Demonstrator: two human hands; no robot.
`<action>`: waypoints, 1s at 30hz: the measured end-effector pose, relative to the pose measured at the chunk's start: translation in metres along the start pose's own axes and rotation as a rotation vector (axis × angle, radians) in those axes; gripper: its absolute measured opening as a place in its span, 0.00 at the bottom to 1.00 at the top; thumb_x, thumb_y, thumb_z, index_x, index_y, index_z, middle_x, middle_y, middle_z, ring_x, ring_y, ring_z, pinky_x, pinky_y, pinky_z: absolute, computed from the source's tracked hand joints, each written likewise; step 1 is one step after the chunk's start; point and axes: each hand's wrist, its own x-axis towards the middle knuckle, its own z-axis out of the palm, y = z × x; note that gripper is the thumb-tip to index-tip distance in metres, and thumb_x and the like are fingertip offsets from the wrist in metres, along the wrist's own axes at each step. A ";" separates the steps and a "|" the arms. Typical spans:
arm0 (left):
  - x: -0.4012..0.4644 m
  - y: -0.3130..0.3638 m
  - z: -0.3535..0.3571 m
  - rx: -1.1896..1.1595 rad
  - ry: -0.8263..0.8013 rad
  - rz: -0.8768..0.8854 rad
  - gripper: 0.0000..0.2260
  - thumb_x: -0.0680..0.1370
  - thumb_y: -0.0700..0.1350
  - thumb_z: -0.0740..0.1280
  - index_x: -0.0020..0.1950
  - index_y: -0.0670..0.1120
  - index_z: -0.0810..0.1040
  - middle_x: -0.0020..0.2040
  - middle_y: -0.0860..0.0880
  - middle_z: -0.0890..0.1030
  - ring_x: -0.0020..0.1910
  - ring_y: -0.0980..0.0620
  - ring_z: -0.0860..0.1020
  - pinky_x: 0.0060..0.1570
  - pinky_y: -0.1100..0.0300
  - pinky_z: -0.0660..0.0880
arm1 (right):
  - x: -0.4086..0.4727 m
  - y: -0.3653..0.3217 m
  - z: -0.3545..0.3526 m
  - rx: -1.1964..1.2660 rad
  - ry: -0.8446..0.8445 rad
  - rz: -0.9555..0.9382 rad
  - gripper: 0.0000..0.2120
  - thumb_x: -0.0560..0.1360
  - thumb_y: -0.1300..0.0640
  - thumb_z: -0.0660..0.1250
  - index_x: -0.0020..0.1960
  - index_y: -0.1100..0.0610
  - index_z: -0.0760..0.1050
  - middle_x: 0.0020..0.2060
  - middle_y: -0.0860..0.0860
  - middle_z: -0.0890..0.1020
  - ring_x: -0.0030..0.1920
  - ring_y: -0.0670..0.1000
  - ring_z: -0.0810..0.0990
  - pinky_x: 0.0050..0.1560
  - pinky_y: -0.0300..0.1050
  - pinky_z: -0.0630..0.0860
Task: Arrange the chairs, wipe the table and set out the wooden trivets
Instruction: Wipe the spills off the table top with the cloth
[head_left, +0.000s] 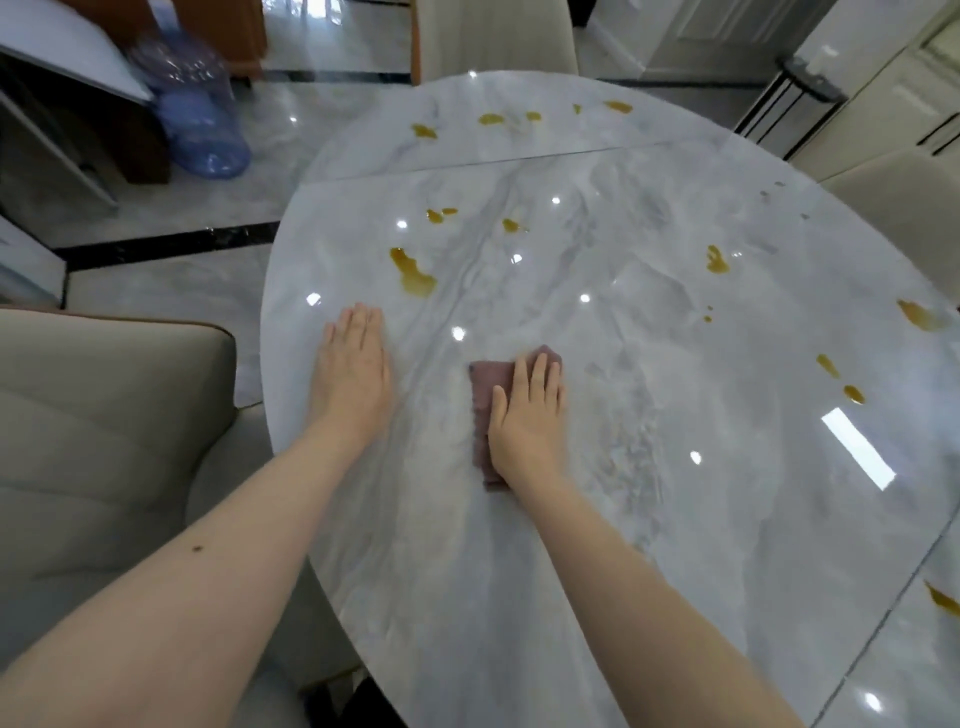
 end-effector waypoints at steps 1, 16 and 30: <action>0.011 -0.003 0.001 0.018 0.000 -0.011 0.22 0.82 0.40 0.49 0.77 0.39 0.52 0.78 0.43 0.51 0.77 0.46 0.49 0.75 0.54 0.42 | 0.011 -0.005 0.003 0.001 -0.004 0.008 0.27 0.82 0.50 0.47 0.77 0.60 0.49 0.77 0.59 0.50 0.77 0.57 0.44 0.76 0.52 0.41; 0.083 -0.043 0.014 0.116 -0.010 -0.156 0.26 0.81 0.50 0.51 0.78 0.45 0.51 0.78 0.44 0.50 0.77 0.45 0.47 0.74 0.48 0.39 | 0.167 -0.098 0.023 0.021 -0.068 -0.070 0.27 0.79 0.39 0.49 0.77 0.46 0.54 0.77 0.62 0.48 0.77 0.60 0.43 0.75 0.55 0.39; 0.083 -0.041 0.013 0.146 -0.011 -0.152 0.26 0.82 0.51 0.49 0.78 0.46 0.48 0.78 0.45 0.48 0.77 0.46 0.45 0.74 0.45 0.37 | 0.201 -0.121 0.035 0.016 -0.075 -0.244 0.26 0.80 0.42 0.52 0.76 0.44 0.56 0.77 0.59 0.49 0.77 0.59 0.44 0.75 0.55 0.41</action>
